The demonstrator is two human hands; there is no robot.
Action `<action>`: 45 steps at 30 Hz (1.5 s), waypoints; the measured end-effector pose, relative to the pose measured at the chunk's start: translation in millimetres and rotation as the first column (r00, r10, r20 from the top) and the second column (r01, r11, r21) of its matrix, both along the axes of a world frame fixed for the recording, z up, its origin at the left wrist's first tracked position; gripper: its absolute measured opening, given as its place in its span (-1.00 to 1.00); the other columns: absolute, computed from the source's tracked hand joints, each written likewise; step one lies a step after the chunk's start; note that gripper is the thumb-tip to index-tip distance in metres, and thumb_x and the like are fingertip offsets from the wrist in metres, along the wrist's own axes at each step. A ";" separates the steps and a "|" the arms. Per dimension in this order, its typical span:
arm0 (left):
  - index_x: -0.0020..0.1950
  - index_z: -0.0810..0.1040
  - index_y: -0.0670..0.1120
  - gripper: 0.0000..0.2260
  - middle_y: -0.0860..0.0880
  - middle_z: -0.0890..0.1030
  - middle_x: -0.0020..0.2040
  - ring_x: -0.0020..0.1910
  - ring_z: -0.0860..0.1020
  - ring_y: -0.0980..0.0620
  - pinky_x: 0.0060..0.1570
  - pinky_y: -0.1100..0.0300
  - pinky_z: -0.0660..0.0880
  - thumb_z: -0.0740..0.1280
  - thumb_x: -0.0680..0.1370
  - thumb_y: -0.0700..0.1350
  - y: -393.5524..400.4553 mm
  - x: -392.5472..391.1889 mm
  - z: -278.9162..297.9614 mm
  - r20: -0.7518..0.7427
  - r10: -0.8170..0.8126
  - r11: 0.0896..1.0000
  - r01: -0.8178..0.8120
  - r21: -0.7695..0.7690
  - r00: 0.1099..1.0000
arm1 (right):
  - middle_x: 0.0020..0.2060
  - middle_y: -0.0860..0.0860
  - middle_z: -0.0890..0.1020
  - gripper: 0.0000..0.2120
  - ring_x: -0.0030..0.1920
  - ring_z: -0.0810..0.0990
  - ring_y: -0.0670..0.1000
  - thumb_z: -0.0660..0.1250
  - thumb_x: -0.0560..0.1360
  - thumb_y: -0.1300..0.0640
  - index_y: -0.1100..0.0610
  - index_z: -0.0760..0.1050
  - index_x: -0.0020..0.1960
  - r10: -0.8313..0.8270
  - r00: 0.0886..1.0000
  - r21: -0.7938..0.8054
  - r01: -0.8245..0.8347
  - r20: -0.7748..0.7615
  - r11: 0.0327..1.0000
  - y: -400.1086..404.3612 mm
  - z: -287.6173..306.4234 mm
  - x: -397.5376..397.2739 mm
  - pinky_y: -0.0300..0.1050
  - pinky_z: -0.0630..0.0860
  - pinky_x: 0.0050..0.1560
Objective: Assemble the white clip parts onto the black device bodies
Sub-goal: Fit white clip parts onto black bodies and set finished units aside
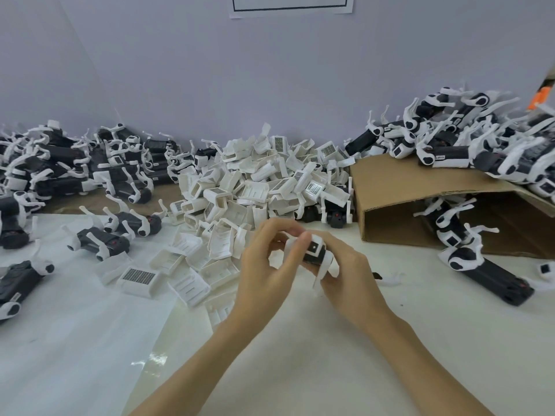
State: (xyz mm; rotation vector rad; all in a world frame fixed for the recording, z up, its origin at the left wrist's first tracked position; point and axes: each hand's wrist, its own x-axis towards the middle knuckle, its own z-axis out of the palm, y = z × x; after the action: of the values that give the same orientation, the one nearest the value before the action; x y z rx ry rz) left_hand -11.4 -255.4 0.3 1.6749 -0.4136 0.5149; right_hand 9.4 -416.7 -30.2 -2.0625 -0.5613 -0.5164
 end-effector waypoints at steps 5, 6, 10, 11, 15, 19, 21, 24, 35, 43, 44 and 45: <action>0.19 0.58 0.06 -0.76 0.05 0.70 0.03 0.07 0.69 0.01 0.12 0.04 0.62 0.43 0.59 0.13 10.9 12.0 -1.2 -0.190 -0.060 0.998 0.064 0.014 0.980 | 0.07 0.01 0.54 -0.44 0.10 0.53 0.11 0.57 0.46 0.18 -0.02 0.56 0.43 -0.231 0.951 -0.180 0.268 0.206 0.946 -1.4 4.8 -1.4 0.12 0.53 0.15; 0.19 0.58 0.07 -0.71 0.07 0.70 0.02 0.06 0.69 0.03 0.10 0.08 0.64 0.50 0.55 0.13 12.0 13.8 -2.3 -0.198 -0.054 0.997 0.064 0.045 0.979 | 0.04 0.02 0.52 -0.45 0.08 0.52 0.12 0.58 0.45 0.13 -0.03 0.58 0.41 -0.247 0.938 -0.191 0.296 0.244 0.936 -0.5 6.0 -2.7 0.13 0.52 0.14; 0.09 0.65 0.06 -0.64 0.05 0.73 -0.06 -0.05 0.71 0.10 -0.08 0.25 0.62 0.53 0.44 0.25 21.2 22.2 -3.5 -0.257 -0.018 0.996 -0.004 -0.084 0.966 | 0.17 -0.12 0.50 -0.35 0.24 0.50 -0.10 0.56 0.46 -0.13 -0.17 0.44 0.50 -0.081 0.993 -0.018 0.079 -0.084 0.997 0.4 14.1 -5.4 -0.27 0.44 0.29; 0.06 0.67 0.06 -0.65 0.06 0.73 -0.08 -0.09 0.69 0.13 -0.13 0.30 0.58 0.52 0.44 0.27 25.5 25.5 -3.6 -0.274 -0.014 0.991 -0.024 -0.134 0.962 | 0.23 -0.19 0.51 -0.31 0.29 0.50 -0.19 0.51 0.45 -0.23 -0.22 0.38 0.53 0.003 0.966 0.076 0.017 -0.259 0.997 -0.8 17.7 -5.5 -0.36 0.42 0.27; 0.08 0.69 0.08 -0.84 0.15 0.62 -0.25 -0.29 0.53 0.20 -0.33 0.38 0.43 0.44 0.62 0.14 39.3 34.4 -5.1 -0.273 0.006 0.989 -0.046 -0.141 0.962 | 0.11 0.04 0.73 -0.40 0.17 0.71 0.09 0.44 0.48 -0.17 0.04 0.48 0.45 0.311 0.793 0.413 -0.083 -0.524 0.907 -9.9 19.4 0.5 0.03 0.63 0.25; 0.45 0.43 0.11 -0.63 0.11 0.65 -0.10 -0.22 0.59 0.20 -0.13 0.34 0.50 0.15 0.69 0.18 39.7 37.4 -12.6 -0.276 0.074 0.992 -0.044 0.116 0.958 | 0.02 -0.09 0.74 -0.69 0.07 0.73 0.00 0.48 0.57 -0.11 -0.03 0.62 0.26 0.187 0.874 0.265 -0.070 -0.448 0.962 -4.4 11.0 -2.4 -0.06 0.65 0.14; 0.56 0.34 0.04 -0.58 0.00 0.64 0.01 -0.18 0.62 0.27 -0.10 0.41 0.48 0.10 0.72 0.13 39.8 37.4 -15.3 -0.287 0.097 0.987 -0.054 0.154 0.953 | 0.00 -0.20 0.71 -0.64 0.02 0.70 -0.12 0.48 0.49 -0.25 -0.15 0.60 0.22 0.103 0.900 0.119 -0.057 -0.425 0.991 -1.1 9.2 -6.5 -0.24 0.60 0.01; 0.47 0.38 0.18 -0.70 0.13 0.64 0.16 -0.06 0.59 0.46 -0.04 0.49 0.47 0.12 0.75 0.09 43.3 39.7 -15.0 -0.278 0.086 0.987 -0.044 0.156 0.957 | -0.08 -0.17 0.70 -0.60 -0.16 0.66 -0.13 0.49 0.37 -0.34 -0.20 0.61 0.13 0.040 0.893 0.019 -0.035 -0.448 0.999 3.3 13.2 -10.6 -0.26 0.55 -0.19; 0.16 0.69 0.11 -0.56 0.06 0.68 0.10 0.07 0.64 0.02 0.14 -0.10 0.60 0.07 0.69 0.26 46.8 42.6 -6.0 -0.162 0.029 0.999 -0.036 -0.035 0.986 | 0.36 0.31 0.57 -0.24 0.32 0.62 0.23 0.30 0.60 -0.27 0.30 0.30 0.52 0.632 0.774 0.999 0.016 -0.043 0.048 -78.1 137.8 42.3 0.03 0.59 0.32; 0.04 0.69 -0.10 -0.67 0.03 0.59 0.10 0.12 0.49 0.09 0.21 0.18 0.41 0.21 0.74 0.05 44.7 40.9 -17.6 0.080 0.205 0.841 -0.217 0.496 0.976 | 0.41 0.26 0.56 -0.24 0.35 0.61 0.25 0.25 0.58 -0.33 0.22 0.40 0.54 0.807 0.501 0.949 0.121 -0.312 0.291 -30.6 48.9 32.3 0.13 0.50 0.30; 0.05 0.68 -0.13 -0.66 0.00 0.60 0.09 0.12 0.48 0.06 0.21 0.21 0.37 0.22 0.73 0.06 46.2 41.2 -19.2 0.162 0.248 0.792 -0.297 0.534 0.955 | 0.38 0.23 0.59 -0.28 0.27 0.66 0.21 0.25 0.59 -0.30 0.23 0.45 0.51 0.800 0.504 0.946 0.160 -0.324 0.283 -22.3 40.7 29.7 0.09 0.53 0.24; 0.05 0.67 -0.15 -0.67 -0.03 0.60 0.09 0.11 0.49 0.01 0.21 0.22 0.35 0.23 0.73 0.05 48.7 42.2 -20.0 0.231 0.285 0.752 -0.367 0.548 0.930 | 0.34 0.19 0.62 -0.32 0.19 0.69 0.17 0.24 0.61 -0.27 0.23 0.48 0.49 0.793 0.513 0.944 0.198 -0.328 0.263 -15.9 33.2 27.5 0.04 0.56 0.17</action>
State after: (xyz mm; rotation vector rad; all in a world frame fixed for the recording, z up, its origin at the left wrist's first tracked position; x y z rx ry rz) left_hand 30.8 -206.6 -19.7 2.3471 -0.3988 0.8236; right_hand 36.9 -432.6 2.9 -0.6951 -0.0429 0.4166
